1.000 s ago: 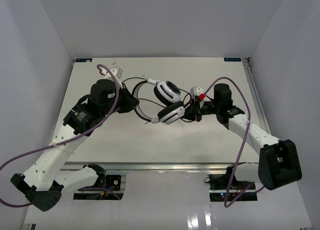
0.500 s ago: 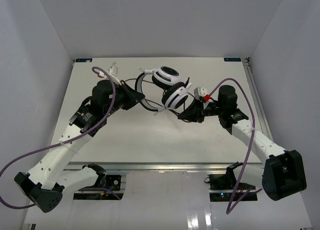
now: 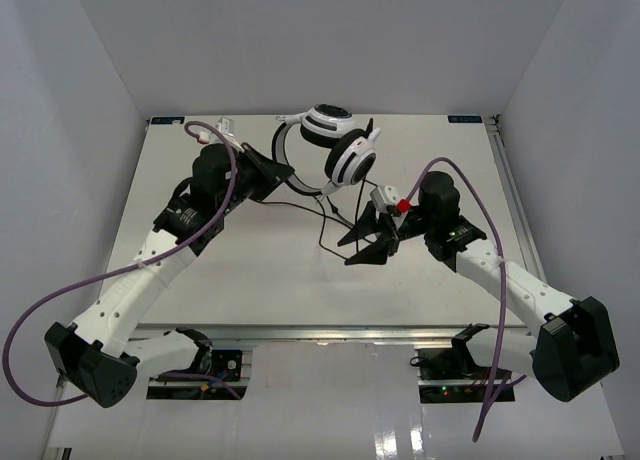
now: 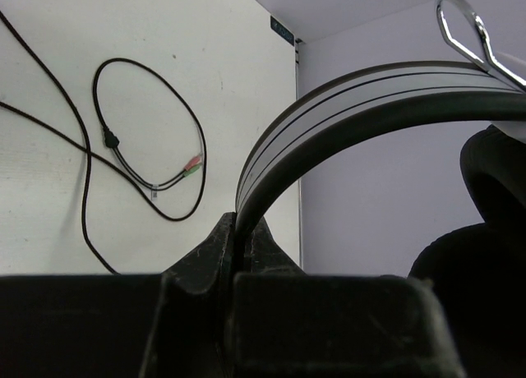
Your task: Wrap the headphones
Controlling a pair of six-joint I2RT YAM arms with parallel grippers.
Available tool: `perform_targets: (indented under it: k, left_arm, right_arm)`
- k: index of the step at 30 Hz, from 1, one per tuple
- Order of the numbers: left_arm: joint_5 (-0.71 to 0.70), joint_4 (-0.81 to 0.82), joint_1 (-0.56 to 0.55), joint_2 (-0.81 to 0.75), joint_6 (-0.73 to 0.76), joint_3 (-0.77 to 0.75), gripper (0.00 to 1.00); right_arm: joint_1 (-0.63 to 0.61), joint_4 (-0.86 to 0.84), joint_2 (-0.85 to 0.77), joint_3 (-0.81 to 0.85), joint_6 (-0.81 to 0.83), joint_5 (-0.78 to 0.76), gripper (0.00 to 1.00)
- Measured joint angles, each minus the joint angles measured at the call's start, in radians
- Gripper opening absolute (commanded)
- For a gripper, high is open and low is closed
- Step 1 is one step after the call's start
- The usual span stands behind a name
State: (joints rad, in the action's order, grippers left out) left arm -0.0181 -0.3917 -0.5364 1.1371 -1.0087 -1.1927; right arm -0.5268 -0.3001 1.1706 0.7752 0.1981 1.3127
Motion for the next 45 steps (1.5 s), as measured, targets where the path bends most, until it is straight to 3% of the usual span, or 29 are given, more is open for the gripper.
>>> perform_targets:
  k: [12, 23, 28, 34, 40, 45]
  left_arm:
    - [-0.163, -0.014, 0.055, 0.115, -0.098, -0.152, 0.00]
    - [-0.225, 0.004, 0.059, 0.285, -0.143, -0.169, 0.00]
    - [-0.279, 0.005, 0.059, 0.292, -0.066, -0.197, 0.00]
    - [-0.343, 0.009, 0.059, 0.294, 0.109, -0.201, 0.00]
    - [-0.358, -0.016, 0.059, 0.354, 0.334, -0.217, 0.00]
    - [-0.320, -0.064, 0.059, 0.445, 0.474, -0.221, 0.00]
  right_arm:
    - [-0.076, 0.133, -0.001, 0.047, 0.086, -0.118, 0.48]
    - [-0.096, 0.073, 0.049, 0.077, -0.028, -0.219, 0.15]
    - [-0.097, 0.157, 0.044, 0.122, 0.035, -0.309, 0.09]
    - [-0.097, 0.424, 0.021, 0.226, 0.233, -0.479, 0.08]
    - [-0.125, 0.728, 0.026, 0.367, 0.498, -0.797, 0.08]
    - [-0.165, 0.784, 0.027, 0.408, 0.684, -1.050, 0.08]
